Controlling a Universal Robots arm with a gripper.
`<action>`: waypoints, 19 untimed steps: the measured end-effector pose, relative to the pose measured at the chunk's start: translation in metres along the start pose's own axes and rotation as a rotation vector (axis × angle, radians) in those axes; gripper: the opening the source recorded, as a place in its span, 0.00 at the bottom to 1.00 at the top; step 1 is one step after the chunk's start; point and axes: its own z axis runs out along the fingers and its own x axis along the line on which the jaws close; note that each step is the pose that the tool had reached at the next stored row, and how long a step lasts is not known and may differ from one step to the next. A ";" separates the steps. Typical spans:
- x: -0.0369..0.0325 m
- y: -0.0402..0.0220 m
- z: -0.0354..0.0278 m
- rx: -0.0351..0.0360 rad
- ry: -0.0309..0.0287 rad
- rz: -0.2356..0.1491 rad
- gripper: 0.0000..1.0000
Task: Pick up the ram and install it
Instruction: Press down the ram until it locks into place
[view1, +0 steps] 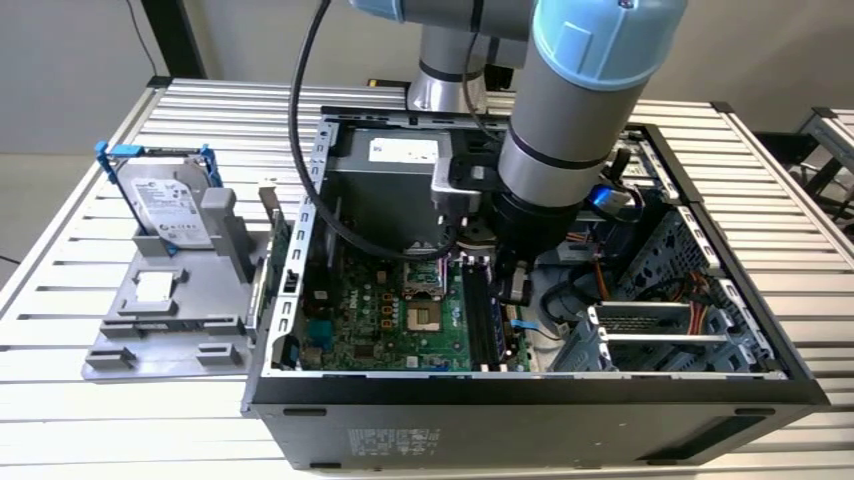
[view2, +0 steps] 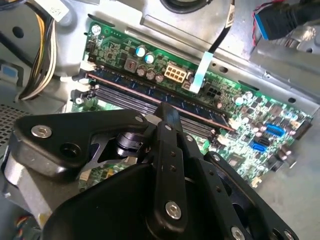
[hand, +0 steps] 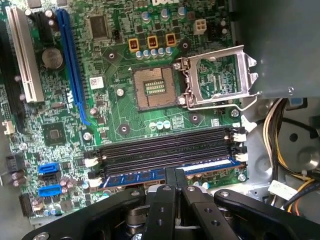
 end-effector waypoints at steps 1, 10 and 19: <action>0.0002 -0.0009 0.0004 -0.0002 0.0000 -0.004 0.00; 0.0022 -0.0035 0.0044 -0.0011 -0.0002 -0.025 0.00; 0.0037 -0.0038 0.0200 -0.0013 0.0014 -0.025 0.00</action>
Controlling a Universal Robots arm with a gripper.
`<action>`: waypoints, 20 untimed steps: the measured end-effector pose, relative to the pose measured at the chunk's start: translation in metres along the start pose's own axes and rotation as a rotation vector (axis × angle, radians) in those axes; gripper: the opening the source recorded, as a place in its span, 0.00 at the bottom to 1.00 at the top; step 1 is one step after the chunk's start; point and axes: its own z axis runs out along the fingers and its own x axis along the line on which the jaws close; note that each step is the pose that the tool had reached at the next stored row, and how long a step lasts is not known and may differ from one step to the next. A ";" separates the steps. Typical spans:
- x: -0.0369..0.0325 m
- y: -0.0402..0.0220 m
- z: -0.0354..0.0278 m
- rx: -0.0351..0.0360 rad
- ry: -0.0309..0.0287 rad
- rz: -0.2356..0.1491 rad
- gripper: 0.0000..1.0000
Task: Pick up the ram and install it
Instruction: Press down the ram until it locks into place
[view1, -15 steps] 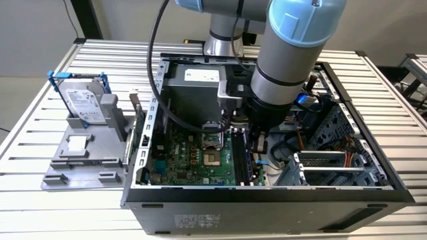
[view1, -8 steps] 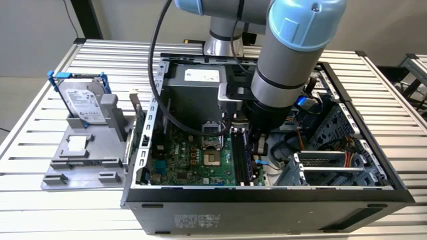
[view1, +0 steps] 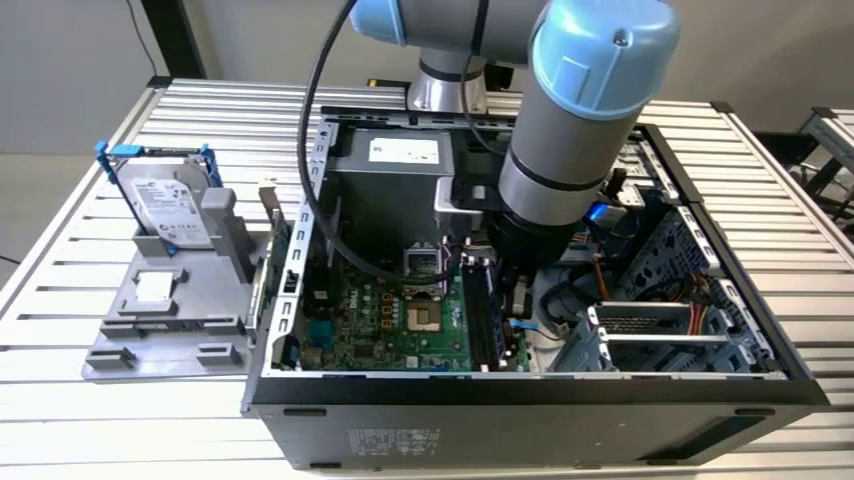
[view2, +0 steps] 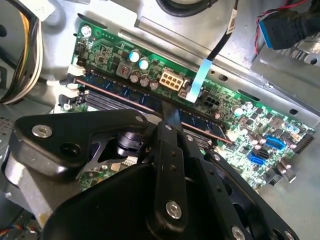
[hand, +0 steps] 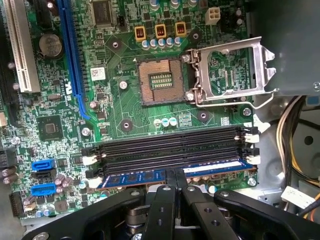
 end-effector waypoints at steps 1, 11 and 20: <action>0.0001 0.0000 0.0018 0.0000 0.0002 0.000 0.00; -0.0022 -0.0004 -0.0323 0.0002 -0.0016 0.000 0.00; -0.0042 -0.0004 -0.0733 0.0002 -0.0013 0.000 0.00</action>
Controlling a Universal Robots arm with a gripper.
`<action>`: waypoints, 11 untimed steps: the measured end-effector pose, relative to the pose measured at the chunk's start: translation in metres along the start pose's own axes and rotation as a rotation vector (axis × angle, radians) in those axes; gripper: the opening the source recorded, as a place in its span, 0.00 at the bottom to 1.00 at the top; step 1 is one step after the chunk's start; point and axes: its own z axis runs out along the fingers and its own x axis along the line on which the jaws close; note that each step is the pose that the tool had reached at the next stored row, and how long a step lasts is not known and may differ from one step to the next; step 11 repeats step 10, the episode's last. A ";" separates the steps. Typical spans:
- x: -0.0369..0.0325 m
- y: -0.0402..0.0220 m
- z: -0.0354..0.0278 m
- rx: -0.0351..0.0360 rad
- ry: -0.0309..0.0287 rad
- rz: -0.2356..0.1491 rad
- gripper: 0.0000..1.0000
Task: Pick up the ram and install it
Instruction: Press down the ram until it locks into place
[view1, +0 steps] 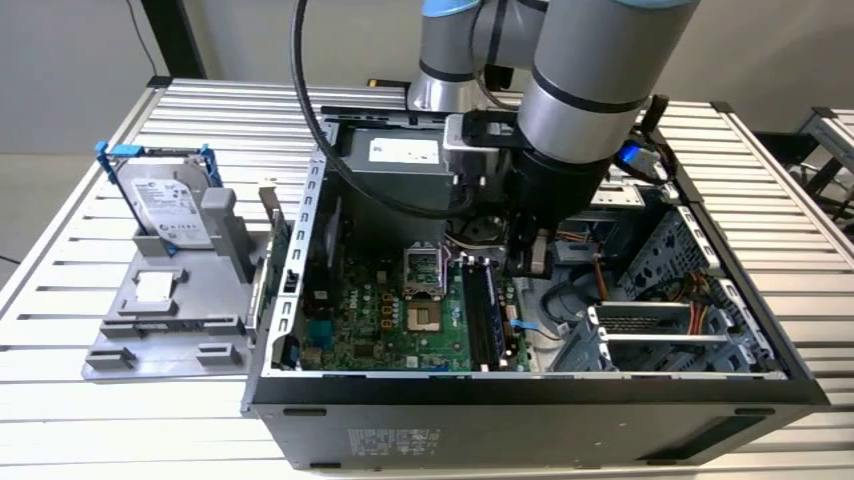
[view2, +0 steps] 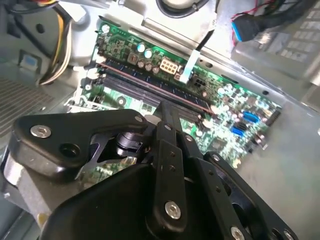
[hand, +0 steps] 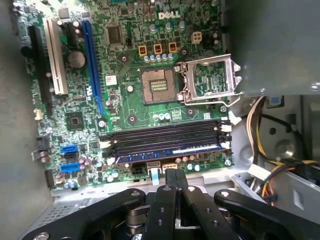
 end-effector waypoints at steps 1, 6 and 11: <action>-0.0002 0.0000 -0.0044 0.0000 -0.0002 0.000 0.00; -0.0007 -0.0001 -0.0125 -0.0002 -0.0002 0.000 0.00; -0.0007 0.0000 -0.0143 -0.0002 -0.0001 0.000 0.00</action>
